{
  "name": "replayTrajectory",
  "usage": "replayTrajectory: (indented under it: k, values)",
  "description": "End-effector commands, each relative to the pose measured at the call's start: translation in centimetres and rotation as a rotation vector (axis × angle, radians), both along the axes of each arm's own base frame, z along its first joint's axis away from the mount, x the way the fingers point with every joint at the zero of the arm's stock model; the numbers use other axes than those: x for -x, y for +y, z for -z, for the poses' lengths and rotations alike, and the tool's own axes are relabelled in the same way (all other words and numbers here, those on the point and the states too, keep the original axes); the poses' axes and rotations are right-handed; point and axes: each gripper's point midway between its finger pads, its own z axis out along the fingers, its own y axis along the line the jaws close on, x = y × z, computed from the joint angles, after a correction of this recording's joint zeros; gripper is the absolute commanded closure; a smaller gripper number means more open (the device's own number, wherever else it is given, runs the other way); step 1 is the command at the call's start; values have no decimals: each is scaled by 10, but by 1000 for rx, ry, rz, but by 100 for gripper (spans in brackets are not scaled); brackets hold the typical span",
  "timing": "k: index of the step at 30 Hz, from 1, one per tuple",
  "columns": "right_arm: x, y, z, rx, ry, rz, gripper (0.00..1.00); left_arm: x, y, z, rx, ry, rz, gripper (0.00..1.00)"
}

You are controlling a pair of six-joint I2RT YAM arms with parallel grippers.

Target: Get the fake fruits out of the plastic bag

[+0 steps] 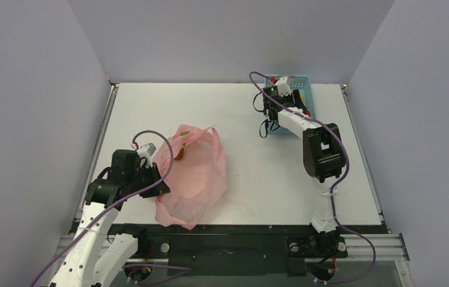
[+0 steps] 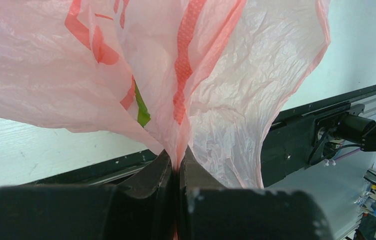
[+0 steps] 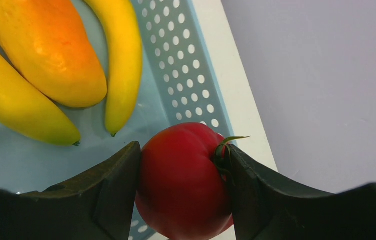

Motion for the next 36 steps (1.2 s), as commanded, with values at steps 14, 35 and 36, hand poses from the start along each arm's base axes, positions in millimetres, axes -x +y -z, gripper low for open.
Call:
replayTrajectory:
  k: [14,35,36]
  values:
    - [-18,-17,35,-18,46,25,85,-7,-3,-13,15,-53,18,99]
    - [-12,-4,27,-51,120,-55,21,-7,-3,-13,16,-54,20,99]
    - [-11,-3,25,-54,118,-60,21,-7,-3,-13,17,-53,19,99]
